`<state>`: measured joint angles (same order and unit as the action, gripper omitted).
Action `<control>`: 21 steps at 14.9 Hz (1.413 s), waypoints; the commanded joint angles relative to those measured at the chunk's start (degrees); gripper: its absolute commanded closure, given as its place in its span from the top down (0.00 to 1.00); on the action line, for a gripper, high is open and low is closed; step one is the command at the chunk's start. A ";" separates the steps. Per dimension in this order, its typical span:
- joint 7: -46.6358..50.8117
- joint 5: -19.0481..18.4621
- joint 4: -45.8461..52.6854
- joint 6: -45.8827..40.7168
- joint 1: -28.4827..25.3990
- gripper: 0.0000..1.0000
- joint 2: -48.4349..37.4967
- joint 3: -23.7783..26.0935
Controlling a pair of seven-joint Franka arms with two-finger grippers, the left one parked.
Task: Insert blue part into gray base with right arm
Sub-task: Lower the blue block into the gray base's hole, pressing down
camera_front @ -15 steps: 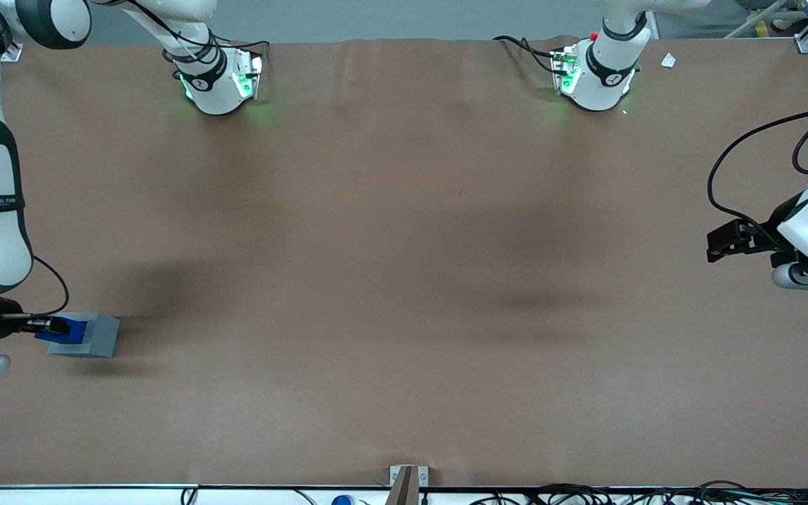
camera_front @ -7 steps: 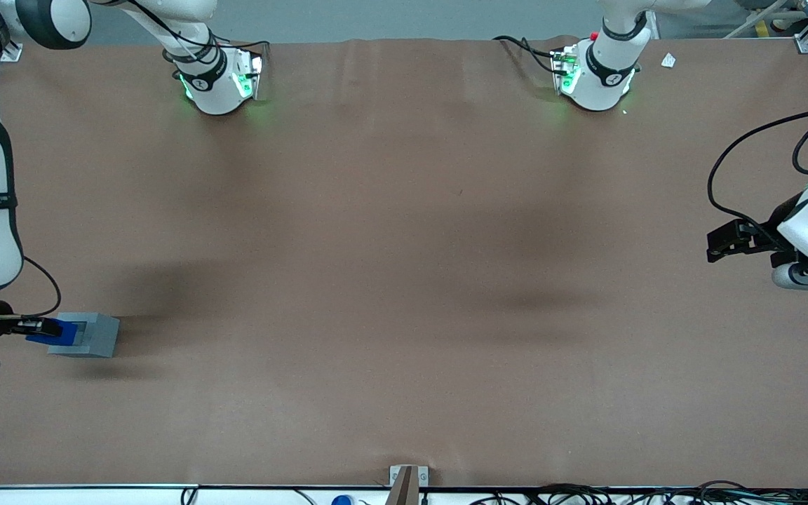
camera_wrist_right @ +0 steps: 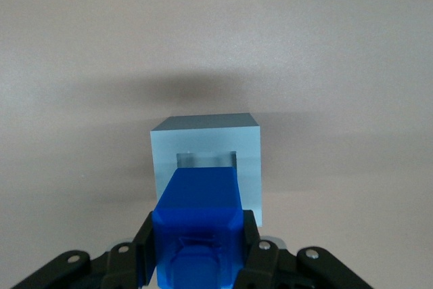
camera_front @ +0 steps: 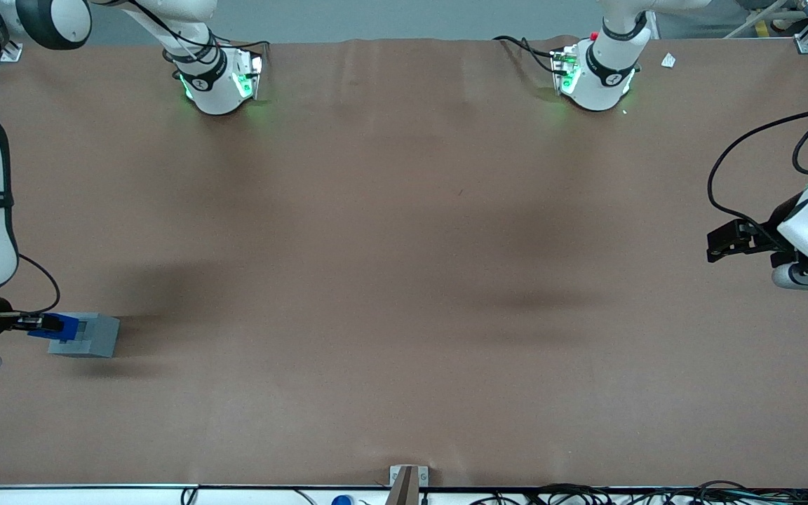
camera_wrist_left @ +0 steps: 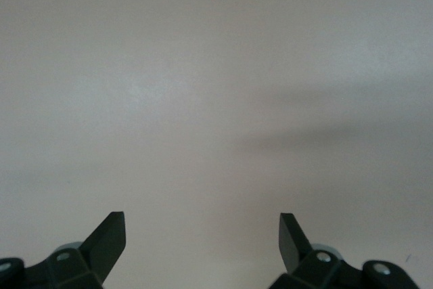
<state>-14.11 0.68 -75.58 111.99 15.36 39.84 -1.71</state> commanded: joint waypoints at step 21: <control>-0.48 -0.95 2.37 0.52 0.02 0.00 3.93 0.22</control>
<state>-14.21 0.65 -74.56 113.85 15.09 42.21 -1.55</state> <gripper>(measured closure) 0.493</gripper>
